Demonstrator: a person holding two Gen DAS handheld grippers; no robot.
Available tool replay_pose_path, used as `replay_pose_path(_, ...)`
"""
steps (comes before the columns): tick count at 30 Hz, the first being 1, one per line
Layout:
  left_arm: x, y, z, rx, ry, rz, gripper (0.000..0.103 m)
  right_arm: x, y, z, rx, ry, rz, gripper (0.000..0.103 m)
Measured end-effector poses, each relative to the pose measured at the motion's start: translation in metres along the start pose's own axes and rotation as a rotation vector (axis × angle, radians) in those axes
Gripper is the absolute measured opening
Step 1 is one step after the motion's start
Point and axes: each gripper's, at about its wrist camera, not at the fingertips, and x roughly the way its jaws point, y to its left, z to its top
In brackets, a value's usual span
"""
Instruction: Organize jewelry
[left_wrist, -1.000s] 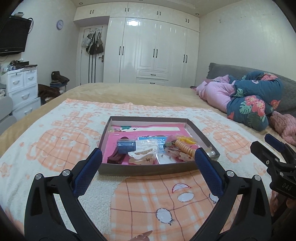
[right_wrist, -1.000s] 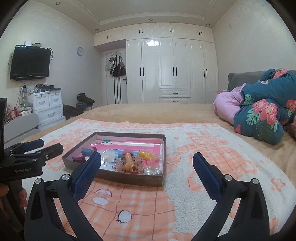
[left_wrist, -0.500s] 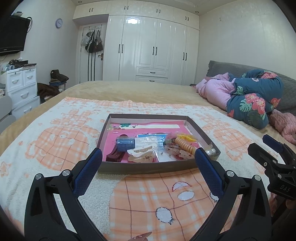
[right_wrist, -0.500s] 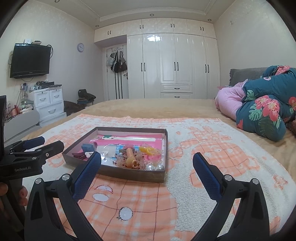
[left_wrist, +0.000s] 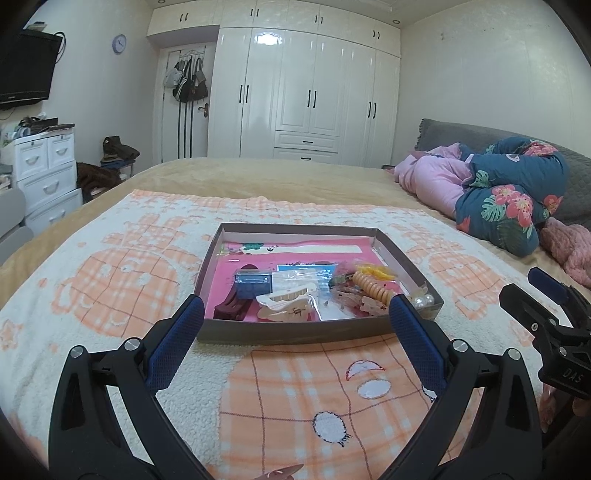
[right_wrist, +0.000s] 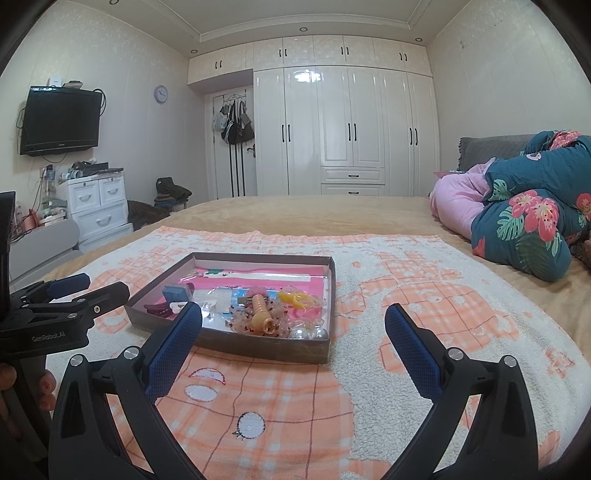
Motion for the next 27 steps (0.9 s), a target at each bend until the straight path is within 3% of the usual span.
replay_pose_path(27, -0.0014, 0.0005, 0.0010, 0.002, 0.000, 0.005, 0.092, 0.0001, 0.0003, -0.0001, -0.003, -0.001, -0.002, 0.097)
